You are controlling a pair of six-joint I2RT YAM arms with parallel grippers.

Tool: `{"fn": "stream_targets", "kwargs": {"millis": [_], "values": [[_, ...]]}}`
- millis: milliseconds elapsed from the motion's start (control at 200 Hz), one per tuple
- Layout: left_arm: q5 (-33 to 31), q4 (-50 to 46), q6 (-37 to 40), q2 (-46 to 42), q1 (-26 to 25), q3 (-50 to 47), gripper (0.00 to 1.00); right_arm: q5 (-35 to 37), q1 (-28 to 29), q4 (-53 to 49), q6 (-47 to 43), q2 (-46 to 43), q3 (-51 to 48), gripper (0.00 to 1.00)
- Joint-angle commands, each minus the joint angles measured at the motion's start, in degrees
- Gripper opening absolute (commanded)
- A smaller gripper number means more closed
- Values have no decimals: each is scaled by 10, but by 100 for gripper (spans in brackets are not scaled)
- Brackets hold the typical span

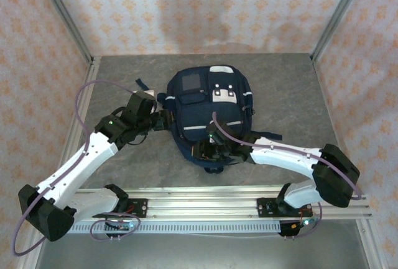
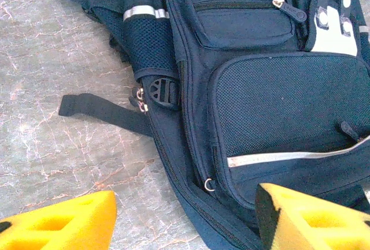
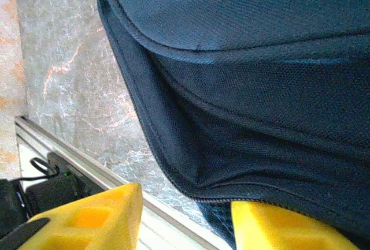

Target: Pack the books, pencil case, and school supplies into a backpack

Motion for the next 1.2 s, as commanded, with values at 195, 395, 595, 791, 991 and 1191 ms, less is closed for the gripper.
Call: {"fn": "stream_targets", "kwargs": {"millis": [195,395,595,791,991,1191], "values": [[22,-7,21,-28,5,-14,70,32,-37,-58,-158,-161,26,60],[48,15,30,-33,5,-23,100,222,-127,-146,-179,-165,22,58],[44,20,33,-49,5,-29,100,131,-256,-70,-116,-83,-48,60],[25,7,43,-63,5,-33,100,40,-257,-14,-103,-44,-74,52],[15,4,56,-73,5,-26,100,119,-257,-91,-125,-131,-82,56],[-78,10,57,-80,5,-2,100,195,-257,-162,-205,-258,-13,99]]}}
